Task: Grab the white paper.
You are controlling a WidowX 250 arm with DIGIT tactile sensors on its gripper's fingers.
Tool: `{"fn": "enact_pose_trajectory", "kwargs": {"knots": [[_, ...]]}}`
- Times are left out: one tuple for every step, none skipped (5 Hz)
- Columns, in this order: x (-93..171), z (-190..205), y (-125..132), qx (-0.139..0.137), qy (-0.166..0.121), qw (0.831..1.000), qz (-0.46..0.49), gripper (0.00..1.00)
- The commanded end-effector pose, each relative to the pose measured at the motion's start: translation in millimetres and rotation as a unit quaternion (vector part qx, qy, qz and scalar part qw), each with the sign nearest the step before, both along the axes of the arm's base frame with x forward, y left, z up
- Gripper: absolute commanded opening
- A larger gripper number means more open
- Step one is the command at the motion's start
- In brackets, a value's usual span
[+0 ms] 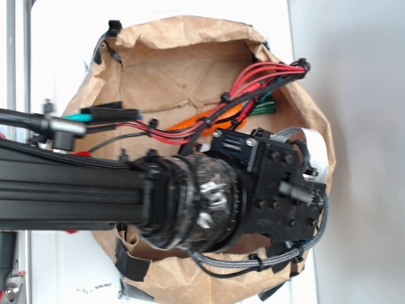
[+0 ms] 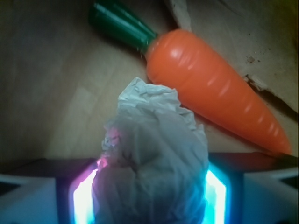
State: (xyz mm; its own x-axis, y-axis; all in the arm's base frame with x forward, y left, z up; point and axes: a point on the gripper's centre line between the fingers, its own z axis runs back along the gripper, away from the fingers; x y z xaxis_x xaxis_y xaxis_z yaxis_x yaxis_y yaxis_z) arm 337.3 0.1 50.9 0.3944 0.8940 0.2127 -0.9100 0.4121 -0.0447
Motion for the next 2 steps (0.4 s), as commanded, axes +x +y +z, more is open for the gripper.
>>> {"fn": "enact_pose_trajectory", "kwargs": {"knots": [[-19,67,22,-0.039,-0.047,0.981,-0.183,0.0],[-28,87,24,-0.044,-0.022,0.973,-0.227,0.0]]}}
